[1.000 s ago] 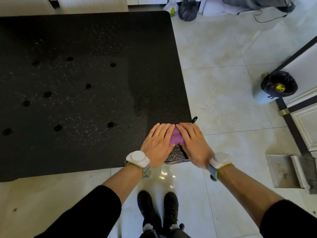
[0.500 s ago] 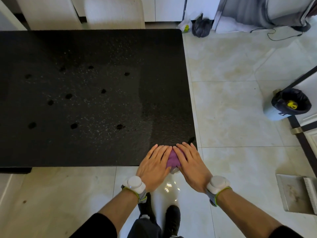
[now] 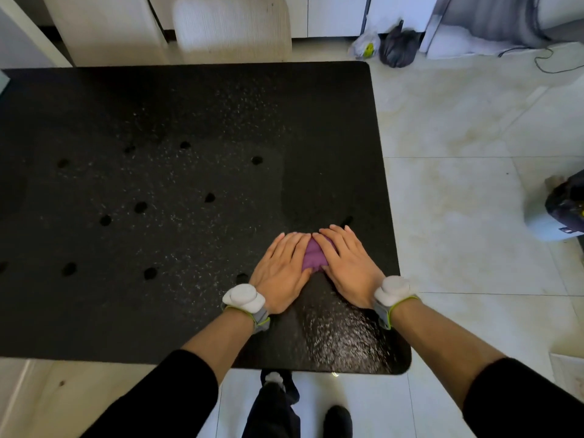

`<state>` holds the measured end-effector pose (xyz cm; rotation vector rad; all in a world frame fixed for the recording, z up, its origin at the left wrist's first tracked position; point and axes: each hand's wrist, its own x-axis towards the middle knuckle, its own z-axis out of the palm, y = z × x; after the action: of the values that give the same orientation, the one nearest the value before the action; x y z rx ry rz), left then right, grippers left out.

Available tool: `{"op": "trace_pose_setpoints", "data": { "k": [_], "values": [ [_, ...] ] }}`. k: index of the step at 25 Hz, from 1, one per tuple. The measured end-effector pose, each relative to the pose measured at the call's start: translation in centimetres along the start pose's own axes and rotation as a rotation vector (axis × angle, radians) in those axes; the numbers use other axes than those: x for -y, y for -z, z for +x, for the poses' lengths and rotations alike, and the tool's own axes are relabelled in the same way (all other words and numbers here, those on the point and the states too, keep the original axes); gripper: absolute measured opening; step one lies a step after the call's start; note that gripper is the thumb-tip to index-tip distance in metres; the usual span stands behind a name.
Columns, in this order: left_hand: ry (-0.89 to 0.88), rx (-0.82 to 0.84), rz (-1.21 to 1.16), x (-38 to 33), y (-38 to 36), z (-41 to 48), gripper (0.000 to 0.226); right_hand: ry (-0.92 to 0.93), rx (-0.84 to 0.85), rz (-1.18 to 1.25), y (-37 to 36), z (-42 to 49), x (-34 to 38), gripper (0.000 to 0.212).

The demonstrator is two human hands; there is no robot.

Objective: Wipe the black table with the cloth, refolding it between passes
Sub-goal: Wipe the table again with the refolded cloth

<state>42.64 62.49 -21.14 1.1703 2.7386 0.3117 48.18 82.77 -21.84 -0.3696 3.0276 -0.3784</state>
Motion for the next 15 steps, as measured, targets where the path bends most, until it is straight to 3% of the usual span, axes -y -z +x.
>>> {"op": "trace_pose_setpoints", "data": {
  "k": [8, 15],
  "values": [
    [-0.042, -0.025, 0.041, 9.4, 2.5, 11.3, 0.068, -0.053, -0.044, 0.018, 1.8, 13.2, -4.0, 0.064],
    [-0.098, -0.022, 0.089, 13.2, 3.4, 16.6, 0.069, -0.102, -0.088, 0.028, 1.9, 17.9, -6.0, 0.062]
  ]
}}
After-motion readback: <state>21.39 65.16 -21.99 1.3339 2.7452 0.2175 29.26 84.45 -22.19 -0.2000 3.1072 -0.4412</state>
